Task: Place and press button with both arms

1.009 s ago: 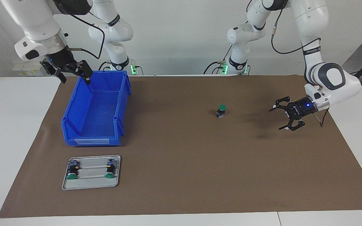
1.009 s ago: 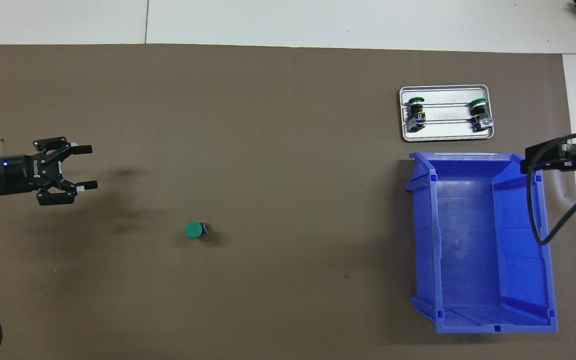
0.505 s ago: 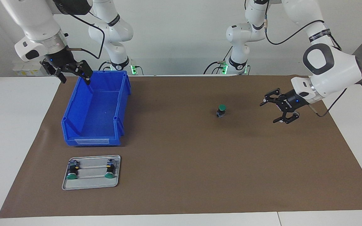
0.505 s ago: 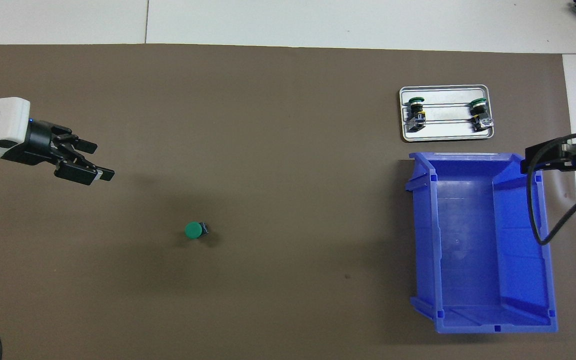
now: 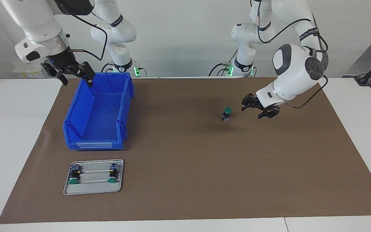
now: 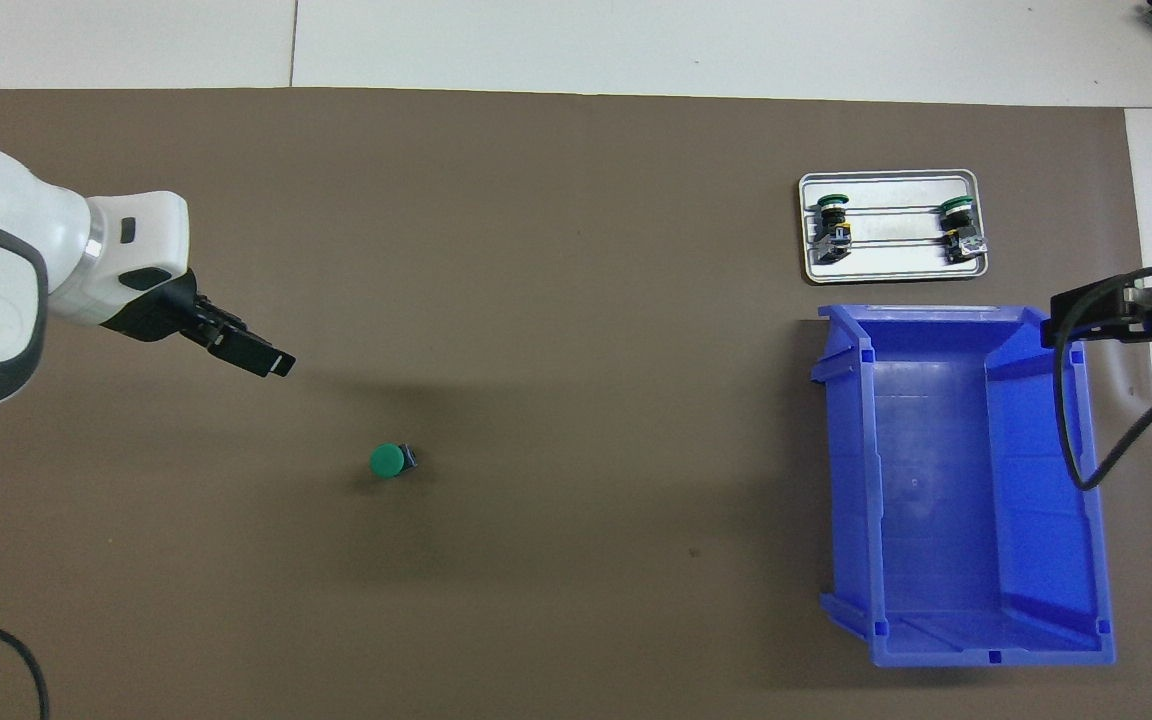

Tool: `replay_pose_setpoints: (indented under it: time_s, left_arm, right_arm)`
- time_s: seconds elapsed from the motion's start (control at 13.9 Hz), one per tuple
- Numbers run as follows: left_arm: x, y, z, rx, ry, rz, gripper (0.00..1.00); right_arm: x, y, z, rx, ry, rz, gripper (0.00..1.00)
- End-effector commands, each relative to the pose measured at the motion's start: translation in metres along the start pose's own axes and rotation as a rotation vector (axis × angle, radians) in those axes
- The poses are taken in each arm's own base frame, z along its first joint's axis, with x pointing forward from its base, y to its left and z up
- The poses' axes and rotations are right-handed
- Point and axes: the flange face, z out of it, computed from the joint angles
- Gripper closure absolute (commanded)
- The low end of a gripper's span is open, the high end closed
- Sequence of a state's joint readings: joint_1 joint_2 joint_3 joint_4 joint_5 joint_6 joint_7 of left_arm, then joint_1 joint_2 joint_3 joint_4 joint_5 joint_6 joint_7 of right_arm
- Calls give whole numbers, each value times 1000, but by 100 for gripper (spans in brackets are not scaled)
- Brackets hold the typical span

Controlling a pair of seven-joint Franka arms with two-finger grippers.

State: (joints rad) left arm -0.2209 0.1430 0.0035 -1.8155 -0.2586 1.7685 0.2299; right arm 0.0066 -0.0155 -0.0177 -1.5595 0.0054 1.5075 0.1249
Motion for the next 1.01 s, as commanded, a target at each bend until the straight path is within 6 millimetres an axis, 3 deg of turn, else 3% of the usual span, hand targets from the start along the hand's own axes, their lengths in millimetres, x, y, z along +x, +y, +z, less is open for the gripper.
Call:
replay_pose_setpoints:
  time_s: [0.0,0.14,0.29,0.36,0.65,0.94]
  left_arm:
    - [-20,16,26,39,38,-50,29]
    - [-30,21,45,49,52,-106,56]
    - [-37,31,51,78,15,-114,90]
    - [-39,39,55,87,-9,-138,100]
    - [-44,72,65,100,-27,-229,100]
    - [-55,70,81,142,-20,-231,100]
  right_arm:
    - [-7,1,-1,14,-4,-22,0]
    - [-7,1,-1,14,-4,-22,0]
    - [-7,1,-1,14,-4,-22,0]
    - [-7,1,0,14,-5,-22,0]
    - [-7,1,-1,16,-4,-22,0]
    - [-7,1,-1,14,-4,-22,0]
